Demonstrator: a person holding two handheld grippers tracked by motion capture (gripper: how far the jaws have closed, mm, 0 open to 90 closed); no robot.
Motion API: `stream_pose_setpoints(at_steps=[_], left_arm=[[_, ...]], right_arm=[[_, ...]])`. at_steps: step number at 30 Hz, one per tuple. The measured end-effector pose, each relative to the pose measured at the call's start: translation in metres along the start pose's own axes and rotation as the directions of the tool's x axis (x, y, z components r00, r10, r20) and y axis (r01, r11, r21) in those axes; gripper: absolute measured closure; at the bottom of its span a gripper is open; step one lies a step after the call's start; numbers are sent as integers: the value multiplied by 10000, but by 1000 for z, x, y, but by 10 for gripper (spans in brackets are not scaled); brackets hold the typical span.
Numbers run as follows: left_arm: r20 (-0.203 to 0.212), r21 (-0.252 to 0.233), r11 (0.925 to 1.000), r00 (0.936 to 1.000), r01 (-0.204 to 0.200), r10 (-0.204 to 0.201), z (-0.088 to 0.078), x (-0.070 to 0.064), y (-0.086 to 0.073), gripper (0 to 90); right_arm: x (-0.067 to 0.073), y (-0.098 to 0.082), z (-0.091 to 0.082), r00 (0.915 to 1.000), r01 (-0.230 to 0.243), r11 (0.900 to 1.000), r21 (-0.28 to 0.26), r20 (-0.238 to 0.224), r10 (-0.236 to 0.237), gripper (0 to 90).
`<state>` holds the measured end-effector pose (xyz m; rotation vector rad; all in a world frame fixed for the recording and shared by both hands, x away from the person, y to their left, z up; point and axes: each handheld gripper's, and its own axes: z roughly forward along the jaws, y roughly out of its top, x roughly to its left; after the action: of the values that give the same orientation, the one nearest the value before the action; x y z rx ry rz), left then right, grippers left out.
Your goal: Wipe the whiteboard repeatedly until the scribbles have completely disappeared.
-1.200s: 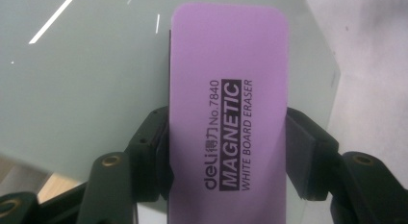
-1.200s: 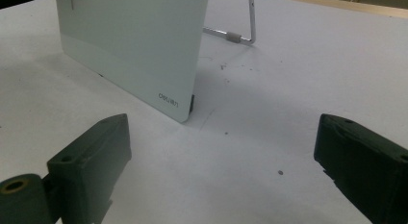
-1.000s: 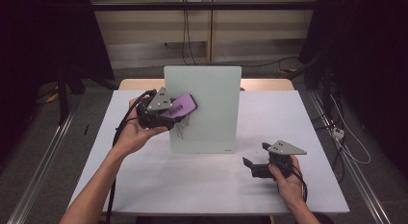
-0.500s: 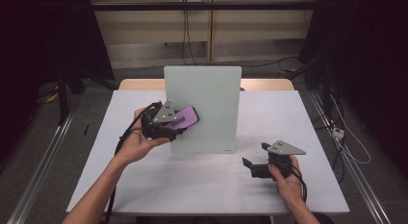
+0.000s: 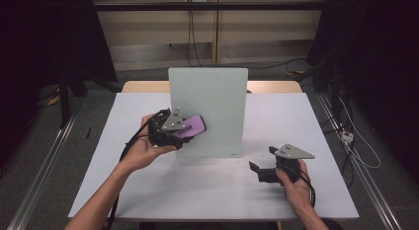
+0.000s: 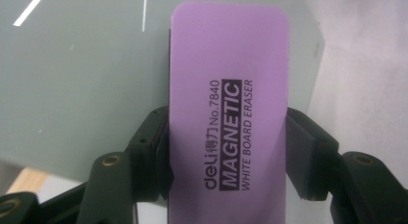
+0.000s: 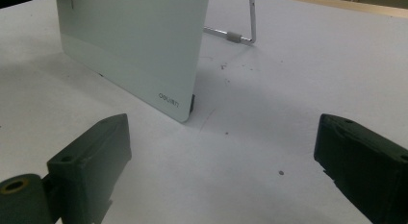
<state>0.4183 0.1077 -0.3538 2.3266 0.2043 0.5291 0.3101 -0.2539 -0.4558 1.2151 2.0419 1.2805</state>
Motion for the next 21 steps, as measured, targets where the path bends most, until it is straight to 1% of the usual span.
stream_pose_setpoints(at_steps=[5, 6, 9, 10, 11, 12, 13, 18, 21], left_arm=[[-337, -385, 9988, 9989, 299, -313, -13, 14, 5, 410], [-392, -433, 9986, 9987, 304, -321, -16, 16, 6, 411], [-612, -660, 9969, 9970, 424, -464, -19, 20, 8, 410], [-592, -721, 9963, 9969, 468, -511, -19, 20, 8, 411], [-621, -656, 9968, 9969, 447, -488, -19, 20, 8, 410], [-671, -728, 9964, 9965, 441, -490, -18, 18, 7, 410], [-683, -638, 9971, 9966, 413, -457, -18, 18, 7, 410], [-361, -390, 9989, 9990, 263, -277, -9, 9, 4, 410], [-178, -363, 9991, 9995, 235, -242, -2, 3, 2, 411]], right_arm=[[0, 0, 0, 10000, 23, 10000, 5, -23, -23, 56], [0, 0, 0, 10000, 13, 10000, 1, -21, -13, 56], [0, 0, 0, 10000, 17, 10000, 0, -11, -17, 56], [0, 0, 0, 10000, 20, 10000, -4, -15, -20, 56], [0, 0, 0, 10000, 25, 10000, -4, -17, -25, 56], [0, 0, 0, 10000, 22, 10000, 2, -17, -22, 55], [0, 0, 0, 10000, 20, 10000, 4, -19, -20, 56], [1, 0, 0, 10000, 58, 10000, -6, -14, -58, 55], [0, 0, 0, 10000, 73, 10000, 0, -4, -73, 56]])
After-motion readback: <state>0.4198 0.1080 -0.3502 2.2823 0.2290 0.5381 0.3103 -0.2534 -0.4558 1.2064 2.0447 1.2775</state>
